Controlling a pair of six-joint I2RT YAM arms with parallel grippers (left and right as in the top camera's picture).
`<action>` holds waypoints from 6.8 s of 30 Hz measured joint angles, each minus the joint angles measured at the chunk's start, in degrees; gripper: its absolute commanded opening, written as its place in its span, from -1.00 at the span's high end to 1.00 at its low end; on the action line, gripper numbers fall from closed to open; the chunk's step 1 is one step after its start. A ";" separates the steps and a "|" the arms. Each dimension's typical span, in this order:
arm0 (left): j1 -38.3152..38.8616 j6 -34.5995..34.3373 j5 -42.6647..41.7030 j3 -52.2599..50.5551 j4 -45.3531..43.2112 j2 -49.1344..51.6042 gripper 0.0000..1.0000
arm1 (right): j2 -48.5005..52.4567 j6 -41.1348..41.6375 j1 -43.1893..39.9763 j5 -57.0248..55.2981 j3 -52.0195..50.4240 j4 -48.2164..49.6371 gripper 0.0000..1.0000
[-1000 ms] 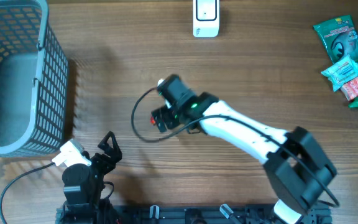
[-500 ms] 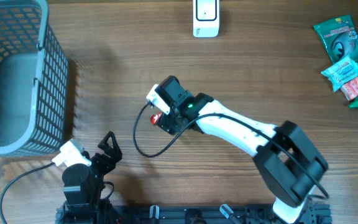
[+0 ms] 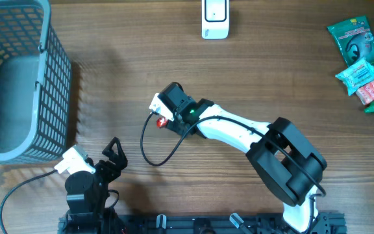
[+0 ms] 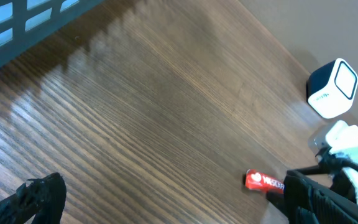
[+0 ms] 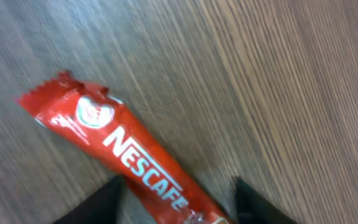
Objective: Scan the item barcode
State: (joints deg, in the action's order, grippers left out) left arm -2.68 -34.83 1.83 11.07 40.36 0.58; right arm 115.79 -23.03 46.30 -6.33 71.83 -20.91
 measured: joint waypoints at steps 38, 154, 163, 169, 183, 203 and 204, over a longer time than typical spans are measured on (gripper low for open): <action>0.00 0.00 0.00 0.00 0.02 0.00 -1.00 | -0.02 75.63 -20.92 74.97 16.13 -39.95 0.92; 0.00 0.00 0.00 0.00 0.00 0.00 -1.00 | 23.71 26.64 -50.27 -15.58 44.46 -9.84 0.91; 0.00 0.00 0.00 0.00 0.00 0.00 -1.00 | 23.69 26.23 -59.47 -14.64 43.25 -12.37 -0.99; 0.00 0.00 0.00 0.00 0.02 0.00 -1.00 | 19.69 28.41 -55.71 -12.57 43.25 -14.75 -1.00; 0.00 0.00 0.00 0.00 0.02 0.00 -1.00 | -25.83 31.52 -51.84 7.80 44.81 -26.69 -0.99; 0.00 0.00 0.00 0.00 0.00 0.00 -1.00 | -54.66 36.06 -51.84 13.86 45.22 -47.12 -0.99; 0.00 0.00 0.00 0.00 0.00 0.00 -1.00 | -54.75 36.09 -51.84 13.86 45.22 -50.42 -0.99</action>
State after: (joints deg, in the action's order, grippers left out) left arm -2.68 -34.83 1.83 11.07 40.36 0.58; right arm 61.04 13.06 -5.54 7.53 117.05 -71.33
